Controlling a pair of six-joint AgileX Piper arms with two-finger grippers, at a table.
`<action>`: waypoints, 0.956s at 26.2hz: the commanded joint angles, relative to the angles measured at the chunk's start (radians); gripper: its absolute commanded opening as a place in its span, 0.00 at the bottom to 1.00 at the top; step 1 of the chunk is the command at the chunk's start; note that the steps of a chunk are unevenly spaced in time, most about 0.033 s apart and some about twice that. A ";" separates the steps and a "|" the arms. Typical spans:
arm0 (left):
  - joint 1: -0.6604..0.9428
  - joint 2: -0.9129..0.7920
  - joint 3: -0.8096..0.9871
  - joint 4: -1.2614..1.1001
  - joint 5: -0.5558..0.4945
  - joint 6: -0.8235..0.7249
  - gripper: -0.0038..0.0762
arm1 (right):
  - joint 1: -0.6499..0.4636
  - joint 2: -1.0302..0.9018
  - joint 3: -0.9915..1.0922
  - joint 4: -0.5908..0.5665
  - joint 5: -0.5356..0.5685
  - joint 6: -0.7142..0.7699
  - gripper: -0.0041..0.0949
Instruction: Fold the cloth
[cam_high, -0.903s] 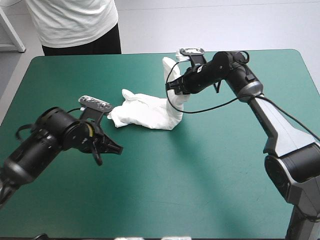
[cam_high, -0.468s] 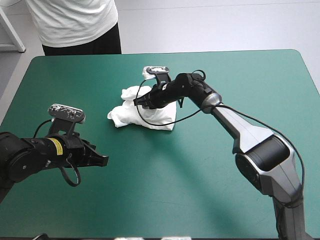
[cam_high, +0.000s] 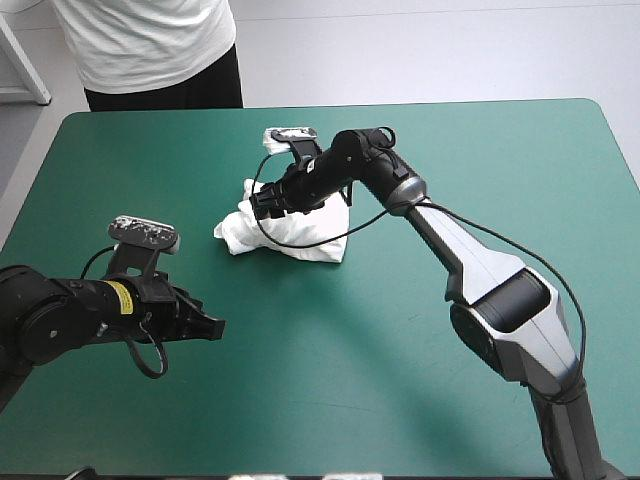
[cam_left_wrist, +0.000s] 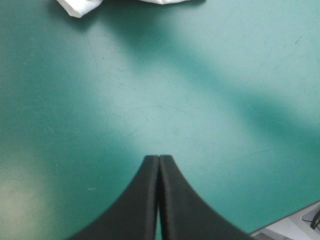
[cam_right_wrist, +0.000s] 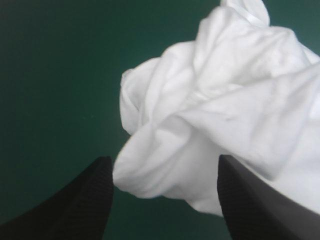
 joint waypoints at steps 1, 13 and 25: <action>-0.002 -0.008 -0.024 -0.014 0.042 -0.009 0.04 | 0.000 -0.082 -0.057 -0.098 0.057 0.061 0.62; -0.002 -0.008 -0.024 -0.027 0.042 -0.013 0.04 | -0.079 -0.133 0.004 -0.330 0.213 0.168 0.47; -0.002 -0.008 -0.024 -0.014 0.033 -0.013 0.04 | -0.147 -0.071 0.148 -0.134 0.098 0.036 0.62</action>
